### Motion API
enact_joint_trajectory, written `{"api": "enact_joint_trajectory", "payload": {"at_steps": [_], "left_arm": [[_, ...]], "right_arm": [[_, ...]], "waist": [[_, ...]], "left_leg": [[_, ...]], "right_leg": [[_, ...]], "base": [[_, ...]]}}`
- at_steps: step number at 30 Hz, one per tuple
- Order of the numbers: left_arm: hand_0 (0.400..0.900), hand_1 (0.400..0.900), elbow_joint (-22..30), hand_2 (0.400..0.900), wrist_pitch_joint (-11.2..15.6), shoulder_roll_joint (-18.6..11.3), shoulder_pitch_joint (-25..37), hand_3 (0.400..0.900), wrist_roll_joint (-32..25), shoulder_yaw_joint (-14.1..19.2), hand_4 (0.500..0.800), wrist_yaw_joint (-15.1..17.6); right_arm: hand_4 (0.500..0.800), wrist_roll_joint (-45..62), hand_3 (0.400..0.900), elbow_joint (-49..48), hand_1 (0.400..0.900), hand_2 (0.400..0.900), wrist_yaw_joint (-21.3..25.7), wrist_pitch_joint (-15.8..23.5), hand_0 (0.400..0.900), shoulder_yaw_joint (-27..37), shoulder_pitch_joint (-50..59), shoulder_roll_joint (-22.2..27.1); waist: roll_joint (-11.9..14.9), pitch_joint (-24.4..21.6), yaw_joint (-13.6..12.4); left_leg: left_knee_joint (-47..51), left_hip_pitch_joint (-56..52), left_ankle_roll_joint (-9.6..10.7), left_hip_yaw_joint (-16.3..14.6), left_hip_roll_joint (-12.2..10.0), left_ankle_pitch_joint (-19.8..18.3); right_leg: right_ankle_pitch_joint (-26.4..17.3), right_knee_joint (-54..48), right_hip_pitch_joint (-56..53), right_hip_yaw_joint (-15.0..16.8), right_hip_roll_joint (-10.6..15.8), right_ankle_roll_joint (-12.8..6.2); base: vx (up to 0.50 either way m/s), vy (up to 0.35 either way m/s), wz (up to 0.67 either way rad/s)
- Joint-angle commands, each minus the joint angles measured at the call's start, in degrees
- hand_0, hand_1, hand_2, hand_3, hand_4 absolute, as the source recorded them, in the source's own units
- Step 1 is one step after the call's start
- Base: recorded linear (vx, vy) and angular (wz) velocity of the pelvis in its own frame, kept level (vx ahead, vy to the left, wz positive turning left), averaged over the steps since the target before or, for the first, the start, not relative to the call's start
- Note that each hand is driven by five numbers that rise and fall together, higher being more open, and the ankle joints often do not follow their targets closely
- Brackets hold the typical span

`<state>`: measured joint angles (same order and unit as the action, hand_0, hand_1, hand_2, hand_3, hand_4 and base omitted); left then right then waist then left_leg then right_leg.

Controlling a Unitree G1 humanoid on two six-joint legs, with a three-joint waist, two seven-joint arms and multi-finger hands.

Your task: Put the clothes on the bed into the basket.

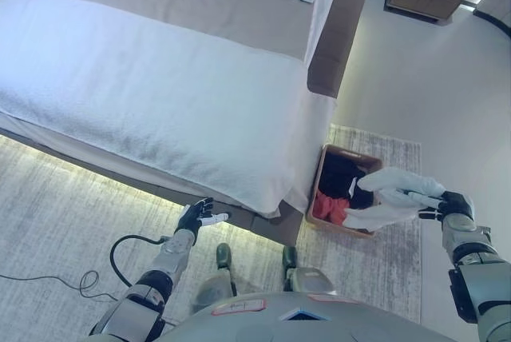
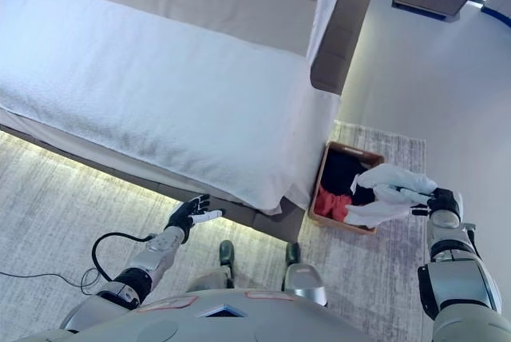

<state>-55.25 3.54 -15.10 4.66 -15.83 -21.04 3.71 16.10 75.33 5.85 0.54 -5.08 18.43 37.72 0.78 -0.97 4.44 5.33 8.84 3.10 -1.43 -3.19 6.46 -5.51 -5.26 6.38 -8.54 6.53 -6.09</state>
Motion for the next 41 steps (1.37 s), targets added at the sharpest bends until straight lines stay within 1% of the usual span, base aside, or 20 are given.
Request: {"api": "enact_joint_trajectory", "payload": {"at_steps": [1, 9, 10, 11, 12, 19, 31, 41], "left_arm": [[0.9, 0.9, -0.97, 0.9, 2.01, -0.12, 2.97, 0.9, 1.94, 0.23, 0.8, -0.28], [0.9, 0.9, -1.78, 0.9, 1.81, 0.75, 2.76, 0.9, 1.82, -0.09, 0.8, 0.33], [0.9, 0.9, -1.87, 0.9, 1.82, 0.79, 2.82, 0.9, 1.82, -0.18, 0.8, 0.37], [0.9, 0.9, -1.96, 0.9, 1.75, 0.83, 2.9, 0.9, 1.81, -0.23, 0.8, 0.38], [0.9, 0.9, -2.29, 0.9, 1.73, 0.92, 3.0, 0.9, 1.78, -0.2, 0.8, 0.4], [0.9, 0.9, -2.82, 0.9, 1.43, 1.16, 3.2, 0.9, 1.92, -0.36, 0.8, 0.28], [0.9, 0.9, -2.84, 0.9, 1.45, 1.3, 2.96, 0.9, 2.19, -0.24, 0.8, 0.43], [0.9, 0.9, -2.95, 0.9, 1.87, 1.38, 2.76, 0.9, 1.61, 0.36, 0.8, 0.08]], "right_arm": [[0.5, 2.02, 0.4, 3.48, 0.4, 0.4, 2.13, 2.67, 0.4, 0.42, 5.29, 6.32], [0.5, 3.13, 0.4, 1.85, 0.4, 0.4, 3.13, 3.35, 0.4, 0.47, 5.91, 6.03], [0.615, 3.09, 0.592, 1.83, 0.592, 0.592, 3.05, 3.36, 0.592, 0.27, 5.91, 5.88], [0.615, 2.93, 0.592, 2.12, 0.592, 0.592, 2.83, 3.26, 0.592, -0.14, 5.97, 5.63], [0.8, 2.84, 0.9, 2.29, 0.9, 0.9, 2.8, 3.16, 0.9, -0.33, 6.03, 5.56], [0.8, 2.56, 0.9, 5.89, 0.9, 0.9, 2.55, 2.06, 0.9, -0.55, 7.1, 5.59], [0.8, 2.68, 0.9, 2.76, 0.9, 0.9, 3.61, 2.86, 0.9, -0.51, 6.67, 4.5], [0.8, 1.05, 0.9, 1.71, 0.9, 0.9, 2.68, 3.02, 0.9, -1.92, 4.34, 0.87]], "waist": [[3.74, -2.71, -1.62], [3.43, -2.85, -1.45], [3.46, -2.86, -1.45], [3.5, -2.91, -1.46], [3.5, -2.92, -1.43], [3.49, -3.13, -1.42], [3.39, -3.39, -1.24], [3.45, -3.64, -1.42]], "left_leg": [[-0.33, -2.03, 2.57, 1.08, -1.91, -3.92], [-0.33, -1.92, 2.75, 1.16, -2.26, -3.82], [-0.33, -1.94, 2.75, 1.19, -2.29, -3.86], [-0.33, -2.03, 2.74, 1.21, -2.32, -3.94], [-0.33, -2.09, 2.74, 1.19, -2.35, -3.98], [-0.33, -2.4, 2.67, 1.24, -2.34, -4.2], [-0.33, -2.8, 2.51, 1.18, -2.14, -4.49], [-0.33, -2.97, 2.41, 1.33, -1.98, -4.6]], "right_leg": [[1.73, 0.26, -2.64, 1.27, 2.95, -2.3], [2.21, 0.26, -2.83, 1.3, 2.61, -2.0], [2.26, 0.26, -2.85, 1.31, 2.59, -1.97], [2.32, 0.26, -2.91, 1.32, 2.55, -1.94], [2.37, 0.26, -2.96, 1.32, 2.54, -1.9], [2.64, 0.26, -3.39, 1.32, 2.6, -1.85], [2.69, 0.26, -3.67, 1.52, 2.77, -1.92], [2.92, 0.26, -4.07, 1.41, 2.79, -1.89]], "base": [[0.0, 0.0, 0.0], [0.0, 0.0, 0.0], [0.0, 0.0, 0.0], [0.0, 0.0, 0.0], [0.0, 0.0, 0.0], [0.0, 0.0, 0.0], [0.0, 0.0, 0.0], [0.0, 0.0, 0.0]]}}
